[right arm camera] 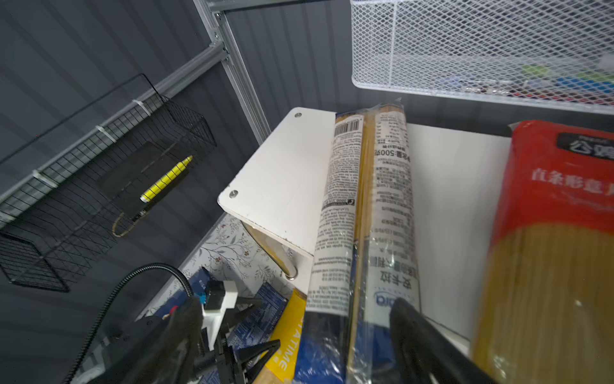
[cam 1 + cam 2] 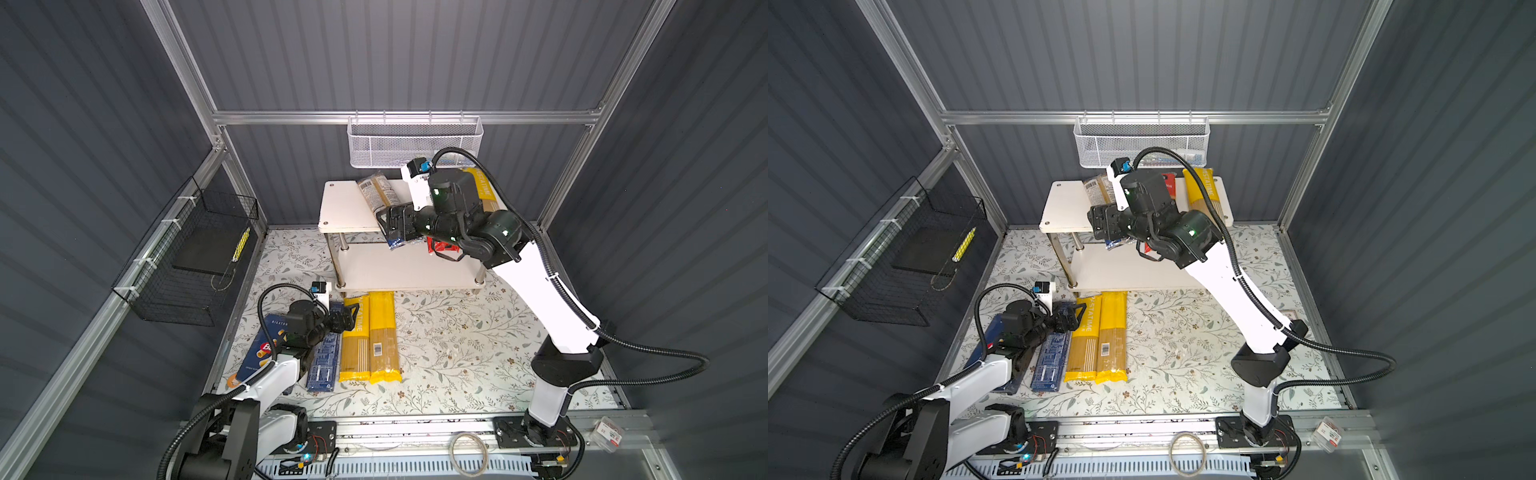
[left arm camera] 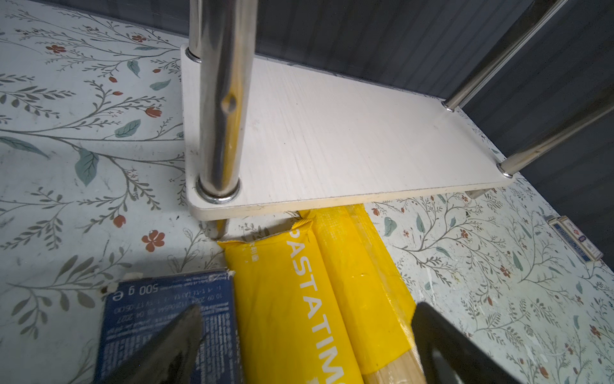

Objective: Arrange pasta packages on shelves
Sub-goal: Place the pasta bag on the shelf.

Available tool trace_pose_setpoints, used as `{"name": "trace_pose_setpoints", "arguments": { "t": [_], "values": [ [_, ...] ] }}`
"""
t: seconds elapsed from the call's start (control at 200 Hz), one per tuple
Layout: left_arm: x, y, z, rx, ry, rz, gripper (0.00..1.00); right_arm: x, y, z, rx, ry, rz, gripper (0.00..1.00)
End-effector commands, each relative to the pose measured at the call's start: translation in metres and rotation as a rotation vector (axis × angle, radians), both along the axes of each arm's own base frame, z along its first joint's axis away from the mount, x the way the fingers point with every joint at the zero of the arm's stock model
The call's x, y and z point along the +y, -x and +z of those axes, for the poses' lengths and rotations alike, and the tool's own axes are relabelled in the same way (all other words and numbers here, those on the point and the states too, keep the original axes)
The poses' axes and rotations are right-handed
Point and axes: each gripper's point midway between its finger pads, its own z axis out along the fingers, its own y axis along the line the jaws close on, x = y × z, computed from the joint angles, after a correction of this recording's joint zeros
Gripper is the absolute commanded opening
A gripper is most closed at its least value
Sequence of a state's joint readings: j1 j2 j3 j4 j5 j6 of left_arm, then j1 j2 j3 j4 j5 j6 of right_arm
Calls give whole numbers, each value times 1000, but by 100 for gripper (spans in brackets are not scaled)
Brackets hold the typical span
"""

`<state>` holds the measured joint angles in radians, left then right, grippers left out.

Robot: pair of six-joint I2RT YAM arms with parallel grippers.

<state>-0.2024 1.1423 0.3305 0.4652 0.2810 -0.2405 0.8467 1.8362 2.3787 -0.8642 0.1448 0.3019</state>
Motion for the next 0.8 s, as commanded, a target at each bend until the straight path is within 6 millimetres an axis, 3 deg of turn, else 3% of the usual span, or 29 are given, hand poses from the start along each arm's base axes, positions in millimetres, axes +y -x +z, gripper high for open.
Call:
{"name": "trace_pose_setpoints", "arguments": {
  "t": [0.0,0.24,0.795],
  "values": [
    [0,3,1,-4,-1,1,100,-19,-8,-33,32,144,-80,91],
    [0,3,1,-6,-2,2,100,-14,-8,-44,49,167,-51,96],
    [1,4,2,-7,-2,4,100,2,-5,-62,115,173,13,96]
  ]
}}
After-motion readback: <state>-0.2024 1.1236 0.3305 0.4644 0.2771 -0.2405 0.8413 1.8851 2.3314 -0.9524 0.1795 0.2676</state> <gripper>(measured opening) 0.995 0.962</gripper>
